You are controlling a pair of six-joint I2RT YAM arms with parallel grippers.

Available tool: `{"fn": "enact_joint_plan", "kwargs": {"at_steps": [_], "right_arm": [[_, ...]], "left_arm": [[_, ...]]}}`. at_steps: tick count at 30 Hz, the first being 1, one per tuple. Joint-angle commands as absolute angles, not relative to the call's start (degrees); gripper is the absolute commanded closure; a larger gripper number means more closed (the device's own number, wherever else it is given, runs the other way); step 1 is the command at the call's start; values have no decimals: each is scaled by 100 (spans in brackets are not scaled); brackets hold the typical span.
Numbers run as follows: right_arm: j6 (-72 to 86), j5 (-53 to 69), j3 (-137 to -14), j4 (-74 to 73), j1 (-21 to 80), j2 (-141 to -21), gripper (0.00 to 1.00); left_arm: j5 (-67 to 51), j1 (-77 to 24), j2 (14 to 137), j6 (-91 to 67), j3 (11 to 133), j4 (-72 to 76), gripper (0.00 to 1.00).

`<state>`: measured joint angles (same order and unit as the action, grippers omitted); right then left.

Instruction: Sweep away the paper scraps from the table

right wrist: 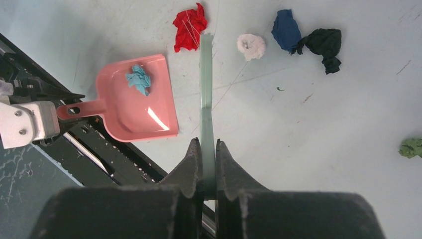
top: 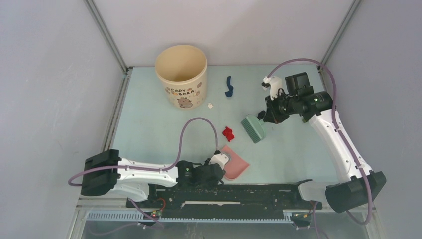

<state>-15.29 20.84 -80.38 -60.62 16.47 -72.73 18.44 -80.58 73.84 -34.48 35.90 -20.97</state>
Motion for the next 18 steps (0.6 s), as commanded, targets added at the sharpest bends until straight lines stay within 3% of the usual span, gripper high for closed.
{"fn": "enact_joint_plan", "kwargs": {"at_steps": [1, 5, 7, 11, 18], "right_arm": [[-1514, 2083, -8005, -5726, 1608, -7327, 100], [-1497, 2014, -7989, -5533, 1620, -7425, 100], [-1538, 1844, -8010, -5404, 1672, -7499, 100], [-1648, 1337, -8183, -5226, 1937, -7763, 100], [-1719, 672, -8993, -5121, 2522, -8655, 100]], "left_arm": [[2033, -8129, 7613, -3259, 3794, -1731, 53], [2323, -8198, 7920, -3361, 4140, -2222, 64], [2456, -8201, 7965, -3591, 4371, -2684, 81], [2514, -8206, 7826, -3992, 4758, -3599, 99], [2107, -8100, 7438, -4599, 5012, -4578, 100]]}}
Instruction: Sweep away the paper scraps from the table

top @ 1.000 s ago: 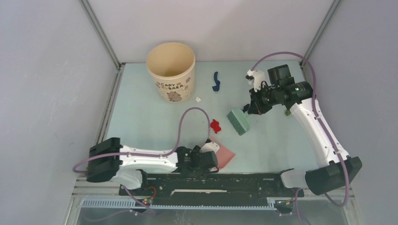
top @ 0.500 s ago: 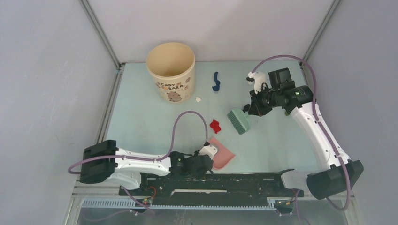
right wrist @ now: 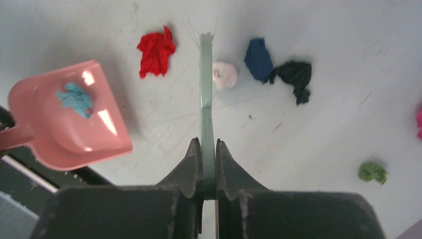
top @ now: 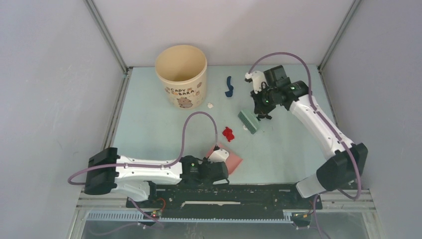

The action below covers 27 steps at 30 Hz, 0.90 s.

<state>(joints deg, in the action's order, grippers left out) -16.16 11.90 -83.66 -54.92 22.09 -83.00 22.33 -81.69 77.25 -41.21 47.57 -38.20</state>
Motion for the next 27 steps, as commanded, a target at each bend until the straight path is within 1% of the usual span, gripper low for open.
{"fn": "enact_joint_plan", "kwargs": {"at_steps": [1, 8, 13, 17, 21, 24, 27], "right_arm": [[-1730, 586, -9074, -5077, 2618, -8776, 100], [-1955, 27, -9320, -4767, 3307, -9529, 100], [-1929, 9, -9391, -5004, 3753, -9888, 100], [-1590, 544, -9368, -5233, 3996, -9921, 100], [-1221, 1585, -9498, -5577, 4121, -9868, 100], [-1071, 2245, -9751, -6123, 4132, -9833, 100], [-1058, 2246, -10001, -6397, 4011, -9701, 100]], "left_arm": [[2007, -8062, 7409, -4654, 4994, -4625, 100], [1542, -7526, 7136, -4944, 4384, -4228, 100], [1680, -7274, 7131, -4668, 4201, -4001, 100], [1746, -7252, 7478, -4306, 4373, -3896, 100], [1778, -7221, 7934, -4168, 4587, -3787, 100], [1891, -7214, 8113, -4177, 4722, -3779, 100], [2112, -7207, 8007, -4274, 4717, -3804, 100]]}}
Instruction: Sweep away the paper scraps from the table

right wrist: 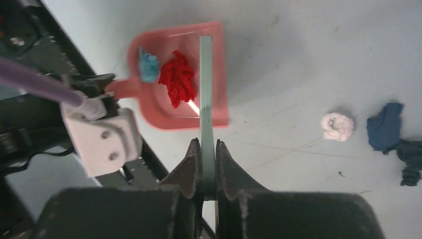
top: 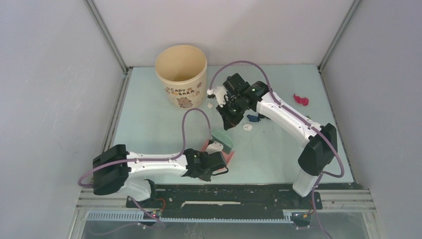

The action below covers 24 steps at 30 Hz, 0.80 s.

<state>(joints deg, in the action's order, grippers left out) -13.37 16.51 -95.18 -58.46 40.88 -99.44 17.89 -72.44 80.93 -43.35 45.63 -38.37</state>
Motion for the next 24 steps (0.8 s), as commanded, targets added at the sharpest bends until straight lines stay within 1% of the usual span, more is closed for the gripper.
{"fn": "enact_joint_plan", "kwargs": {"at_steps": [1, 6, 9, 12, 16, 19, 24], "right_arm": [[-1100, 2087, -10091, -6433, 3956, -9652, 100], [-1576, 1213, -10549, -6474, 3649, -9567, 100], [-2228, 800, -10640, -6173, 3552, -9581, 100], [-3177, 355, -10294, -5388, 3578, -9505, 100], [-4369, -380, -9614, -3802, 3770, -9524, 100], [-5063, -747, -9399, -2948, 3950, -9799, 100], [-5897, -897, -9364, -1873, 4154, -10439, 100]], "left_arm": [[2184, -7200, 7928, -4320, 4700, -3832, 100], [2576, -7181, 7329, -4507, 4483, -3954, 100], [2586, -7164, 6976, -4640, 4262, -4052, 100], [2503, -7163, 6745, -4842, 4126, -4258, 100], [2351, -7163, 6499, -5234, 3949, -4545, 100], [2205, -7163, 6319, -5518, 3818, -4686, 100], [2102, -7159, 6057, -5870, 3641, -4885, 100]]}}
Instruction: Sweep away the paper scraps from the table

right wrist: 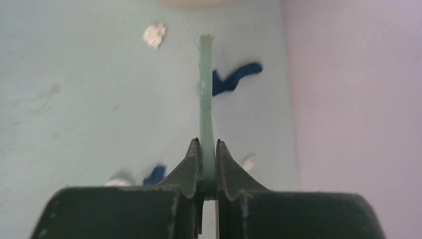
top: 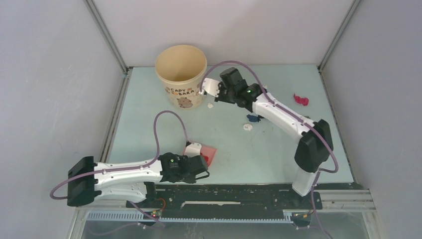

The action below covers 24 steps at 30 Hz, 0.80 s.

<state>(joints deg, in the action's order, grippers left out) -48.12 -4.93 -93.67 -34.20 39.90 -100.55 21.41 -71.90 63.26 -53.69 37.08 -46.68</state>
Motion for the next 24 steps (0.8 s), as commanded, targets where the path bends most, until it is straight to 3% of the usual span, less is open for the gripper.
{"fn": "enact_joint_plan", "kwargs": {"at_steps": [1, 6, 11, 24], "right_arm": [[-6068, -911, -9340, -1683, 4194, -10561, 100], [-6756, -1032, -9319, -957, 4385, -11321, 100], [-6880, -947, -9282, -1244, 4508, -11630, 100], [-5341, 306, -8271, -3426, 5219, -10139, 100]], "left_arm": [[2114, -7163, 6018, -5912, 3613, -4901, 100], [2129, -7120, 5987, -5963, 3530, -4959, 100], [2039, -7084, 6185, -5885, 3538, -4941, 100], [1832, -6671, 6893, -5235, 3566, -4197, 100]]}}
